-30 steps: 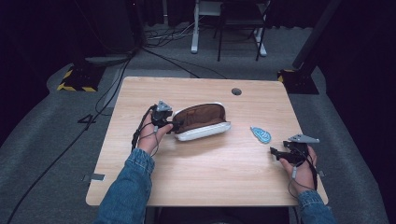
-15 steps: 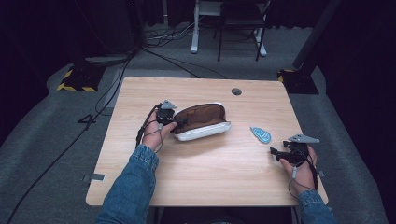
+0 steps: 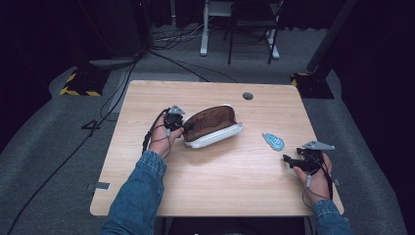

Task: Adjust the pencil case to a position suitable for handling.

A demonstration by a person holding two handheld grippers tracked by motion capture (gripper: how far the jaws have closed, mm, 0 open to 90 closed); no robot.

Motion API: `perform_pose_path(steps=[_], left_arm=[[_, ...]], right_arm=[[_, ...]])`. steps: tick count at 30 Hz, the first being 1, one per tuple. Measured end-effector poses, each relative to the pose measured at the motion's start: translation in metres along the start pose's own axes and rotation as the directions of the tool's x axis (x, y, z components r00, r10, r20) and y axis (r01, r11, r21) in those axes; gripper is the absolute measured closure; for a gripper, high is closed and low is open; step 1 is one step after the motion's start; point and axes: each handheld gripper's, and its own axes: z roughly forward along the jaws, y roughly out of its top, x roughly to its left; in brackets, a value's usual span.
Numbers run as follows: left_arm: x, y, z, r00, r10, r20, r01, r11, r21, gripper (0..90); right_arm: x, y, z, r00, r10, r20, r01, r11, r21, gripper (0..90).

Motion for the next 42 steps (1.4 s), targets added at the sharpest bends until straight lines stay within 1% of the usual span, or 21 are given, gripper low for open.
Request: perform_pose_path(steps=[1, 3, 4, 7, 11, 12, 13, 17, 19, 21, 22, 27, 28, 32, 35, 38, 39, 41, 42], left_arm=[[0.0, 0.0, 0.0, 1.0, 0.002, 0.006, -0.002, 1.0, 0.004, 82.2], [-0.001, 0.0, 0.0, 0.9999, 0.007, 0.009, -0.007, 1.0, 0.006, 83.6], [-0.003, -0.001, -0.001, 0.9998, -0.008, 0.021, 0.007, 0.9999, 0.014, 84.1], [-0.004, 0.0, -0.003, 0.9995, -0.007, 0.03, 0.006, 0.9996, 0.026, 85.3], [-0.007, 0.001, -0.006, 0.9995, -0.011, 0.031, 0.01, 0.9996, 0.027, 85.9], [-0.008, 0.002, -0.008, 0.9994, -0.019, 0.03, 0.018, 0.9994, 0.028, 85.9], [-0.009, 0.003, -0.009, 0.9994, -0.015, 0.032, 0.014, 0.9994, 0.031, 86.1], [-0.013, 0.004, -0.014, 0.9993, -0.019, 0.032, 0.018, 0.9992, 0.036, 86.3], [-0.015, 0.005, -0.017, 0.9993, -0.016, 0.034, 0.015, 0.9994, 0.03, 86.3], [-0.019, 0.005, -0.023, 0.9986, -0.027, 0.045, 0.027, 0.9995, 0.017, 86.3], [-0.019, 0.005, -0.023, 0.9986, -0.027, 0.045, 0.027, 0.9995, 0.017, 86.3], [-0.027, 0.006, -0.036, 0.9989, -0.006, 0.047, 0.006, 1.0, 0.004, 86.2], [-0.028, 0.006, -0.038, 0.9989, -0.007, 0.046, 0.007, 1.0, 0.006, 86.3], [-0.034, 0.005, -0.049, 0.9979, 0.001, 0.065, -0.001, 1.0, -0.001, 86.2], [-0.039, 0.005, -0.057, 0.9975, 0.01, 0.07, -0.01, 1.0, 0.001, 86.2], [-0.043, 0.005, -0.063, 0.9972, 0.013, 0.074, -0.013, 0.9999, -0.004, 86.2], [-0.044, 0.005, -0.064, 0.9969, 0.021, 0.076, -0.021, 0.9998, -0.004, 86.2], [-0.048, 0.004, -0.067, 0.9961, 0.017, 0.087, -0.016, 0.9998, -0.006, 86.2], [-0.05, 0.004, -0.069, 0.9953, 0.025, 0.094, -0.024, 0.9997, -0.009, 86.3]], right_arm=[[0.0, 0.0, 0.0, 1.0, 0.0, 0.0, 0.0, 1.0, 0.0, 28.0], [0.0, 0.0, 0.0, 1.0, 0.001, 0.001, -0.001, 1.0, -0.001, 28.0], [0.0, 0.0, 0.0, 1.0, 0.0, 0.0, 0.0, 1.0, 0.0, 28.0], [0.0, 0.0, 0.0, 1.0, 0.001, 0.001, -0.001, 1.0, -0.001, 28.0], [0.0, 0.0, 0.0, 1.0, 0.0, 0.0, 0.0, 1.0, -0.001, 28.1], [0.0, 0.0, 0.0, 1.0, 0.0, 0.0, 0.0, 1.0, -0.001, 28.3], [0.0, 0.0, 0.0, 1.0, -0.001, 0.0, 0.001, 1.0, -0.001, 28.5], [0.0, 0.0, 0.0, 1.0, -0.002, -0.001, 0.002, 1.0, -0.002, 29.1], [0.001, 0.0, 0.0, 1.0, -0.002, -0.003, 0.002, 1.0, -0.003, 29.9], [0.001, -0.001, -0.001, 1.0, -0.003, -0.003, 0.003, 1.0, -0.005, 30.5], [0.001, -0.001, -0.001, 1.0, -0.003, -0.003, 0.003, 1.0, -0.005, 30.5], [0.001, -0.001, -0.001, 1.0, -0.004, -0.002, 0.004, 1.0, -0.007, 30.8], [0.001, -0.001, -0.001, 1.0, -0.004, -0.002, 0.004, 1.0, -0.007, 30.8], [0.001, -0.001, -0.001, 1.0, -0.003, -0.003, 0.003, 1.0, -0.007, 30.8], [0.001, -0.001, -0.001, 1.0, -0.004, -0.002, 0.004, 1.0, -0.007, 30.8], [0.001, -0.001, -0.001, 1.0, -0.003, -0.003, 0.003, 1.0, -0.007, 30.8], [0.001, -0.001, -0.001, 1.0, -0.003, -0.003, 0.003, 1.0, -0.007, 30.8], [0.001, -0.001, -0.001, 1.0, -0.004, -0.002, 0.004, 1.0, -0.007, 30.8], [0.001, -0.001, -0.001, 1.0, -0.004, -0.002, 0.004, 1.0, -0.007, 30.8]])
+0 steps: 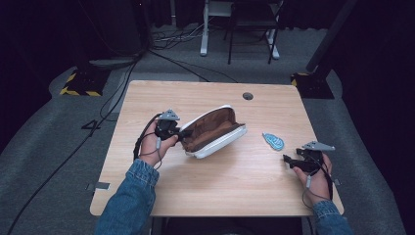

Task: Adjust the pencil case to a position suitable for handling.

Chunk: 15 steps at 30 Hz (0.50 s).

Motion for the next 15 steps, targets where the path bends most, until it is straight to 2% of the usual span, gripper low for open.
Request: perform_pose_path(steps=[4, 9, 15], left_arm=[[-0.006, 0.0, -0.003, 0.9999, 0.015, 0.005, -0.015, 0.9999, -0.001, 86.2], [-0.016, 0.001, -0.007, 0.9992, 0.02, 0.036, -0.019, 0.9998, -0.007, 86.2], [-0.029, 0.002, -0.008, 0.9963, 0.047, 0.072, -0.047, 0.9989, -0.007, 86.2]], right_arm=[[0.0, 0.0, 0.0, 1.0, 0.0, 0.0, 0.0, 1.0, 0.0, 30.8], [0.0, 0.0, 0.0, 1.0, 0.0, 0.0, 0.0, 1.0, 0.0, 30.8], [0.0, 0.0, 0.0, 1.0, 0.0, 0.0, 0.0, 1.0, 0.0, 30.8]])
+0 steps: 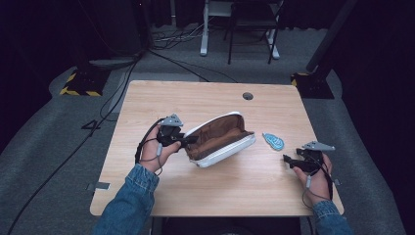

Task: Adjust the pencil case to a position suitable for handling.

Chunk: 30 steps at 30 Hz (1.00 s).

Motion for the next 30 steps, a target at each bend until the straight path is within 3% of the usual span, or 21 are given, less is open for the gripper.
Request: perform_pose_path(steps=[14, 21, 30], left_arm=[[-0.023, -0.007, 0.011, 0.997, 0.03, 0.071, -0.031, 0.9992, 0.024, 86.1], [-0.035, -0.012, 0.021, 0.9924, 0.052, 0.112, -0.057, 0.9971, 0.049, 86.1], [-0.039, -0.021, 0.035, 0.9896, 0.054, 0.134, -0.065, 0.9949, 0.078, 86.0]], right_arm=[[0.0, 0.0, 0.0, 1.0, 0.0, 0.0, 0.0, 1.0, 0.0, 30.7], [0.0, 0.0, 0.0, 1.0, 0.0, 0.0, 0.0, 1.0, 0.0, 30.8], [0.0, 0.0, 0.0, 1.0, 0.0, 0.0, 0.0, 1.0, 0.0, 30.8]])
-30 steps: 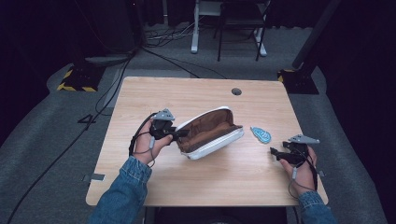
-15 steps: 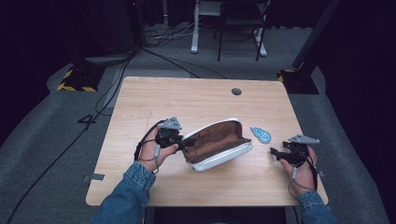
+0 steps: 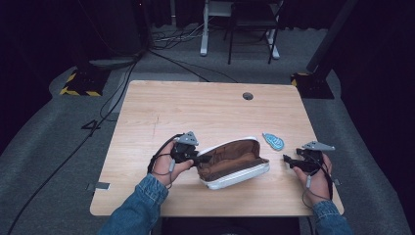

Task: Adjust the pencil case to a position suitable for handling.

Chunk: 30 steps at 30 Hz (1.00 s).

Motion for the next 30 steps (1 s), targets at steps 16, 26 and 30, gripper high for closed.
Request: perform_pose_path(steps=[16, 26, 30], left_arm=[[0.004, -0.013, 0.016, 0.9997, -0.006, 0.022, 0.006, 0.9996, 0.026, 85.7], [0.015, -0.024, 0.01, 0.9997, -0.01, 0.022, 0.009, 0.9985, 0.054, 84.6], [0.016, -0.027, 0.011, 1.0, 0.005, -0.007, -0.004, 0.9975, 0.07, 83.7]], right_arm=[[0.0, 0.0, 0.0, 1.0, 0.0, 0.0, 0.0, 1.0, 0.0, 30.7], [0.0, 0.0, 0.0, 1.0, 0.0, 0.0, 0.0, 1.0, 0.001, 30.7], [0.0, 0.0, 0.0, 1.0, 0.0, -0.001, 0.0, 1.0, 0.001, 30.8]])
